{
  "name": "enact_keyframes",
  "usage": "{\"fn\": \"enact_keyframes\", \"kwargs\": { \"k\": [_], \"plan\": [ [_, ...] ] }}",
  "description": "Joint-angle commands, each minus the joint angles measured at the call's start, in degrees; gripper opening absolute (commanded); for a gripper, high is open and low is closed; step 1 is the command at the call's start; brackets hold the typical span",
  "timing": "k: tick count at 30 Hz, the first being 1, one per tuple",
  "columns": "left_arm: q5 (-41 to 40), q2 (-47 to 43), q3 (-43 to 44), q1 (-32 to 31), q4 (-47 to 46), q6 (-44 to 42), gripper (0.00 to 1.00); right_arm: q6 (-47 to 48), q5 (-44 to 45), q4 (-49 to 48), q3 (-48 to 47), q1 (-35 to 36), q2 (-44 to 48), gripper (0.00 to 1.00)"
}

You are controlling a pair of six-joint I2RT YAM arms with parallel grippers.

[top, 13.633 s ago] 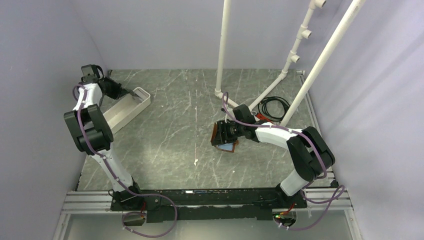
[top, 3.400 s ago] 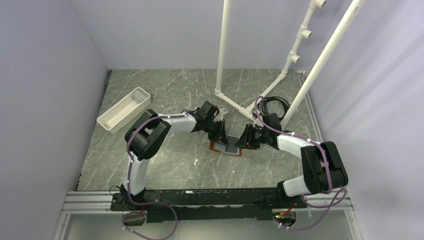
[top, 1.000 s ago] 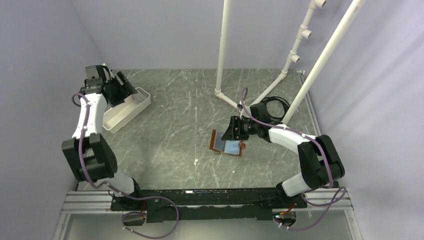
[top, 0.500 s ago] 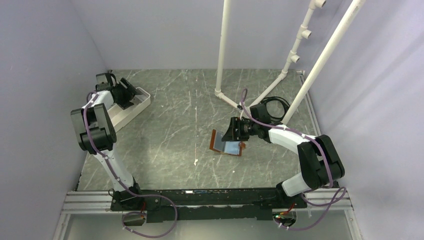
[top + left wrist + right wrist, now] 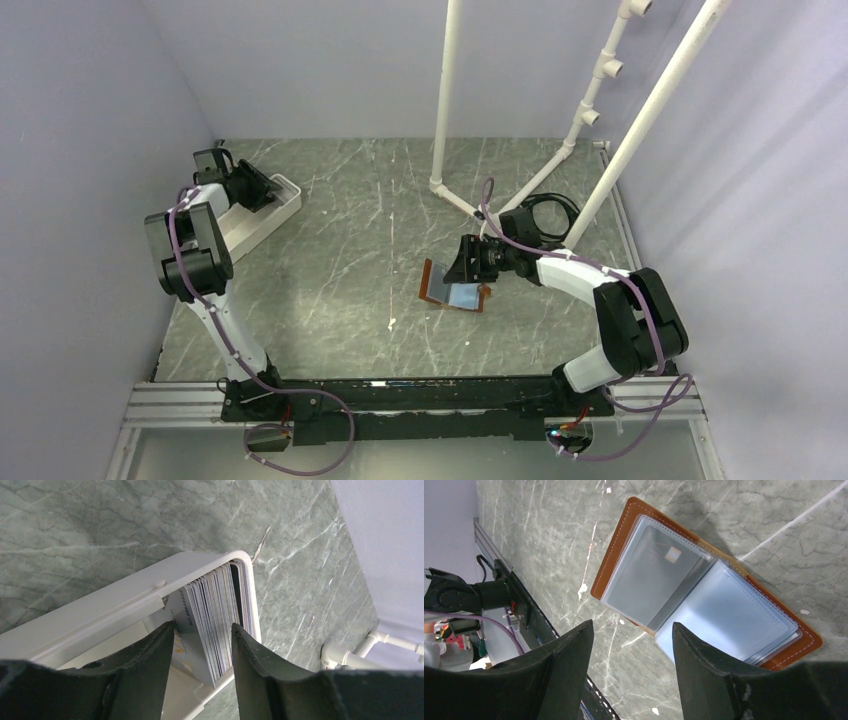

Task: Put the credit cards into the card holder
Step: Pick up the credit card from the storage box.

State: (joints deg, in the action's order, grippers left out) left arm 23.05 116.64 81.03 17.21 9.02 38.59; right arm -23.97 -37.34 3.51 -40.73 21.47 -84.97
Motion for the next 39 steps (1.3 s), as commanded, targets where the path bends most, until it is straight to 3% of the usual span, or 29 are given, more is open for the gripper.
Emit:
{"fn": "enact_keyframes", "kwargs": {
  "k": [1, 11, 17, 25, 30, 39],
  "plan": [
    [3.58, -0.17, 2.76, -0.16, -3.71, 1.11, 0.49, 1.03, 0.35, -1.38, -0.68, -0.03, -0.5, 0.62],
    [5.47, -0.79, 3.11, -0.08, -2.94, 1.65, 0.37, 1.02, 0.26, -1.32, -0.91, -0.09, -0.99, 0.62],
    [6.5, -0.19, 4.77, 0.16, -0.05, 1.19, 0.21, 1.11, 0.34, -1.22, -0.9, -0.03, -0.99, 0.62],
    [8.17, 0.13, 9.52, 1.14, 9.46, -0.79, 0.15, 0.77, -0.08, -1.44, -1.11, -0.1, -1.33, 0.62],
    [8.94, -0.63, 11.95, 1.83, 16.59, -2.17, 0.04, 0.85, -0.45, -1.16, -1.28, -0.1, -1.52, 0.61],
    [9.11, -16.04, 8.25, 1.63, 22.54, -7.19, 0.0, 0.93, -1.11, -0.22, -1.57, -0.03, -1.52, 0.61]
  ]
}}
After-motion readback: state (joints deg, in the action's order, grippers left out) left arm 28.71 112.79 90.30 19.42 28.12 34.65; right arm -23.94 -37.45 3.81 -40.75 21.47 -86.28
